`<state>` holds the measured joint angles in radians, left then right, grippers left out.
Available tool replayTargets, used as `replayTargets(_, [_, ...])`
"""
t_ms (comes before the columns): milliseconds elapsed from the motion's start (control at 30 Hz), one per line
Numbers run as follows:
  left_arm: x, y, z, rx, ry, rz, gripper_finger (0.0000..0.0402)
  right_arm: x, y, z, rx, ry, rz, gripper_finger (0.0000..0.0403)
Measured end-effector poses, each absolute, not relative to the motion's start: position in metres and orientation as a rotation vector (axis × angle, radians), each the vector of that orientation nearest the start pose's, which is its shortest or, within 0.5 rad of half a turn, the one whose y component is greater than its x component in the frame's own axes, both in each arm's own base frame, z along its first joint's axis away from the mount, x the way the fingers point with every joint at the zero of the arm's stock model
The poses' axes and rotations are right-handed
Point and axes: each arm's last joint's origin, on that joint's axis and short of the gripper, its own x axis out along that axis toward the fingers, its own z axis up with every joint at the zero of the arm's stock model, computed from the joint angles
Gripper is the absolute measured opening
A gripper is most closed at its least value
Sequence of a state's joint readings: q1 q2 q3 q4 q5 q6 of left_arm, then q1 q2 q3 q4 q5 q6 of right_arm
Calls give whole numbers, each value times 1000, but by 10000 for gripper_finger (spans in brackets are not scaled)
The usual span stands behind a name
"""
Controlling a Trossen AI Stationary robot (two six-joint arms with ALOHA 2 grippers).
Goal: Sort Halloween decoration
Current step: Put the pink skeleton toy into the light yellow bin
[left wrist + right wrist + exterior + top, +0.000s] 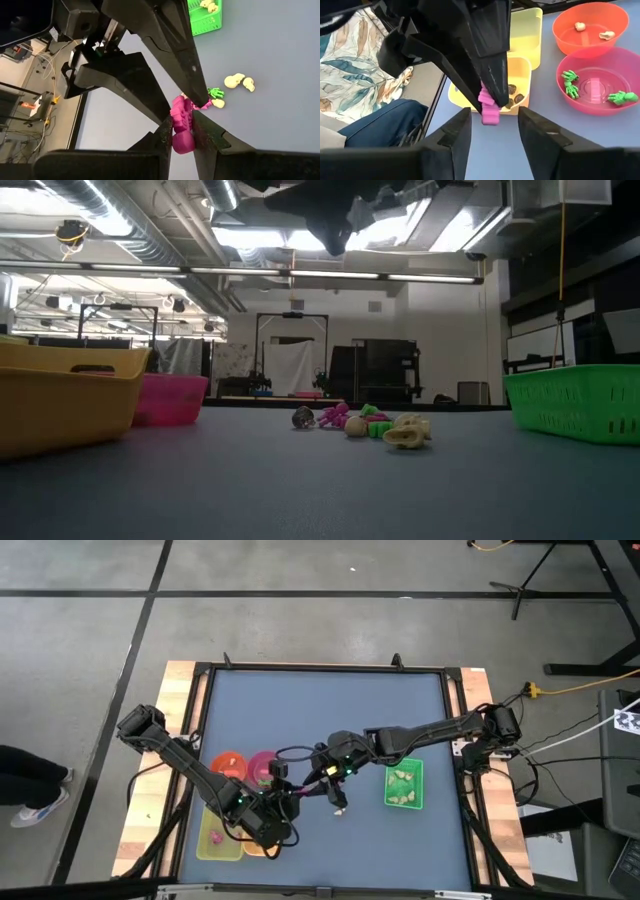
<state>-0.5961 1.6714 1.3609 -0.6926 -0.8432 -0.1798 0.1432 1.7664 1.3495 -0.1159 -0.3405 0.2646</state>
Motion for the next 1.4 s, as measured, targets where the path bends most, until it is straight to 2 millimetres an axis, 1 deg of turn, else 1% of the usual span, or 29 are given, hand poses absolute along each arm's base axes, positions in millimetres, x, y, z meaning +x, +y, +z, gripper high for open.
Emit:
replayTargets(167, [296,-179,273,393,759,227,39,394,66,266,304,644,393,160])
replayTargets(300, [291,-185,269,245,847,125,39,388,66,259,306,736,377,160])
replayTargets(433, [279,-191,263,78,994,55,39,383,64,252,298,823,323,159])
replayTargets(600, [257,-199,256,-123,1256,28,39,378,61,246,267,898,231,159])
replayTargets(733, [236,-206,253,-205,1445,57,39,377,59,245,240,903,168,158])
replayTargets(867, [218,-211,252,-215,1554,103,39,377,58,245,200,895,133,158])
replayTargets(1033, [205,-215,252,-243,1597,218,39,376,56,243,118,907,98,158])
replayTargets(1200, [199,-217,252,-294,1605,315,39,374,55,237,108,960,80,158])
replayTargets(1300, [198,-217,252,-341,1597,366,48,374,55,226,84,1011,85,158])
replayTargets(1400, [198,-217,252,-370,1589,402,73,374,55,214,59,1077,90,158])
